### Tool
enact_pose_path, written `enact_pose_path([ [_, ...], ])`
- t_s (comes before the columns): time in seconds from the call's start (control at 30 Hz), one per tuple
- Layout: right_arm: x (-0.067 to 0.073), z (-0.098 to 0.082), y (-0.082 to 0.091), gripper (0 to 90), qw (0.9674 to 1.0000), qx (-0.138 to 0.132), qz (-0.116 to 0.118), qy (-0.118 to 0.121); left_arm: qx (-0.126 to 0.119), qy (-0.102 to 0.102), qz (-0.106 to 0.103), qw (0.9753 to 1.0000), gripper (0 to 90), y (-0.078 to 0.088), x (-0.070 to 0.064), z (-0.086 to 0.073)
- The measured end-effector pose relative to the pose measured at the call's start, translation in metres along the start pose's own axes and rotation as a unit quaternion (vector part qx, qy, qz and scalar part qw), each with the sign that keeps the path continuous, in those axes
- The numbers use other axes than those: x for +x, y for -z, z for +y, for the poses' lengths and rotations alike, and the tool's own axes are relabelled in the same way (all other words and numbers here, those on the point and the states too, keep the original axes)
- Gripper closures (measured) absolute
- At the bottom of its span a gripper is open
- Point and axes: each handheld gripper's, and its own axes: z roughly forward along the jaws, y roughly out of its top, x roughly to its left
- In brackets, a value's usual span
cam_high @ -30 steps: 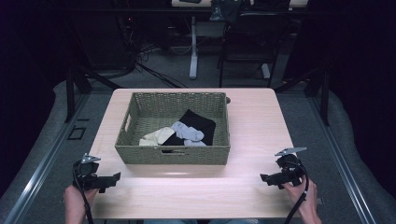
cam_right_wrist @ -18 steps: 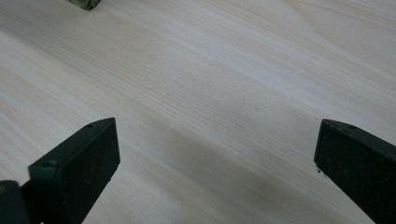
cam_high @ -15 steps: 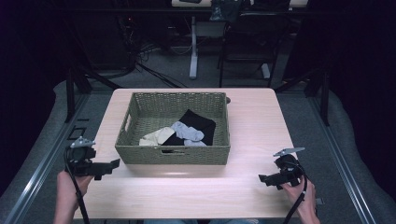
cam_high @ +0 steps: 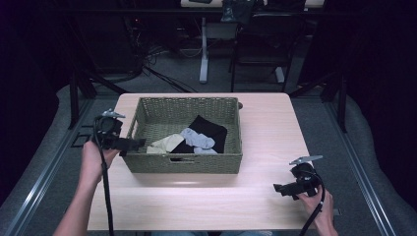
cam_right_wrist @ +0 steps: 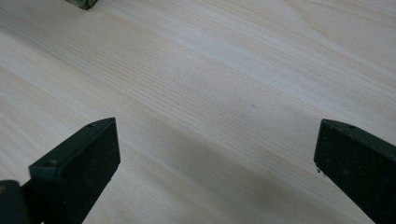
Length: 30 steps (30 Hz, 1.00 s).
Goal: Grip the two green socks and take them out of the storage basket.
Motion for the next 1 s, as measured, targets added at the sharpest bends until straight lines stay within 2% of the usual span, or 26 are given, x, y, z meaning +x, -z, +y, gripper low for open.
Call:
enact_pose_path([
  [0.07,0.000,0.000,0.000,0.0,1.0000,0.000,0.000,0.000,0.005,-0.004,-0.001,1.0000,0.6,-0.008,-0.002,0.010],
  [0.1,0.000,0.000,0.000,0.0,1.0000,0.000,0.000,0.000,0.005,-0.004,-0.001,1.0000,0.6,-0.008,-0.002,0.010],
  [0.13,0.000,0.000,0.000,0.0,1.0000,0.000,0.000,0.000,0.008,-0.004,-0.006,0.9999,0.7,-0.017,-0.003,0.019],
  [0.2,0.000,0.000,0.000,0.0,1.0000,-0.001,-0.002,0.001,0.011,-0.002,-0.012,0.9999,0.8,-0.025,-0.004,0.025],
  [0.33,0.001,-0.001,0.001,0.0,1.0000,-0.001,0.001,0.001,0.028,-0.006,-0.008,0.9995,0.8,-0.046,-0.005,0.035],
  [0.4,0.001,-0.001,0.001,0.0,1.0000,0.001,0.001,0.003,0.032,-0.006,-0.006,0.9995,0.9,-0.051,-0.005,0.037],
  [0.43,0.001,-0.001,0.001,0.0,1.0000,0.000,0.002,0.002,0.039,-0.007,-0.006,0.9992,0.9,-0.060,-0.005,0.041],
  [0.53,0.001,-0.001,0.001,0.0,1.0000,0.000,0.003,0.002,0.045,-0.006,-0.006,0.9990,0.9,-0.070,-0.005,0.045],
  [0.67,0.000,-0.001,0.002,0.0,1.0000,0.000,0.005,0.002,0.060,-0.006,-0.012,0.9981,1.7,-0.095,-0.003,0.050],
  [0.7,0.000,-0.001,0.002,0.0,1.0000,0.000,0.004,0.002,0.060,-0.006,-0.012,0.9981,2.0,-0.095,-0.003,0.050],
  [0.77,-0.001,-0.001,0.002,0.0,1.0000,-0.002,0.008,0.000,0.066,-0.007,-0.017,0.9977,2.5,-0.107,-0.003,0.054],
  [0.83,-0.001,-0.001,0.002,0.0,1.0000,-0.001,0.006,0.000,0.066,-0.007,-0.019,0.9976,3.1,-0.111,-0.004,0.055],
  [1.0,-0.001,-0.001,0.001,0.0,1.0000,0.000,0.008,-0.001,0.078,-0.002,-0.026,0.9966,5.0,-0.134,-0.007,0.061],
])
